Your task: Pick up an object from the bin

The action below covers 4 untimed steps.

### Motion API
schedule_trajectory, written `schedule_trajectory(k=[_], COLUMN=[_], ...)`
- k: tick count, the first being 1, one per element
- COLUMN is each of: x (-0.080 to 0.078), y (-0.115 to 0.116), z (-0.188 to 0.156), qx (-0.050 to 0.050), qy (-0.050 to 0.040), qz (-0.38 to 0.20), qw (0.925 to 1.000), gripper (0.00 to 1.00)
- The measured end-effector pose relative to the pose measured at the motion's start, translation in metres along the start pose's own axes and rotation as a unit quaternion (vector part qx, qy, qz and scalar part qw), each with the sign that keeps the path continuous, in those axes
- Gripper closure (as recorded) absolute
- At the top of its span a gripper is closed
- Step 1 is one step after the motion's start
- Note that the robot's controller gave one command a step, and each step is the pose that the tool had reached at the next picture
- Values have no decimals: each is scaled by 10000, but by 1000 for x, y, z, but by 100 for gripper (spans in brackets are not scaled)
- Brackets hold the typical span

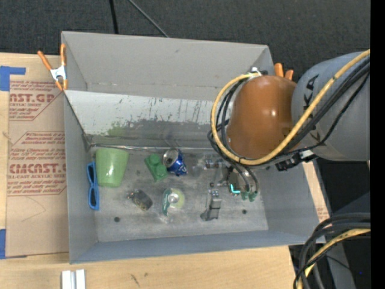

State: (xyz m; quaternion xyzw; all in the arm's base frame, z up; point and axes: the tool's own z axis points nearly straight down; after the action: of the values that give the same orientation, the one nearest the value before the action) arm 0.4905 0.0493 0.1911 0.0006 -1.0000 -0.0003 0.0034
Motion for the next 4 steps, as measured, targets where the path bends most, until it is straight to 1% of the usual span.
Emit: schedule_trajectory(k=[1,2,3,4], x=[-26,-23,-30,-26], y=[44,45,35,35], z=[124,91,91,123], qx=[4,8,3,-2], qy=[-24,-46,-42,-30], qz=[-1359,-1947,-1505,-1271], qw=[9907,9809,9886,9919], gripper=[0,0,0,0])
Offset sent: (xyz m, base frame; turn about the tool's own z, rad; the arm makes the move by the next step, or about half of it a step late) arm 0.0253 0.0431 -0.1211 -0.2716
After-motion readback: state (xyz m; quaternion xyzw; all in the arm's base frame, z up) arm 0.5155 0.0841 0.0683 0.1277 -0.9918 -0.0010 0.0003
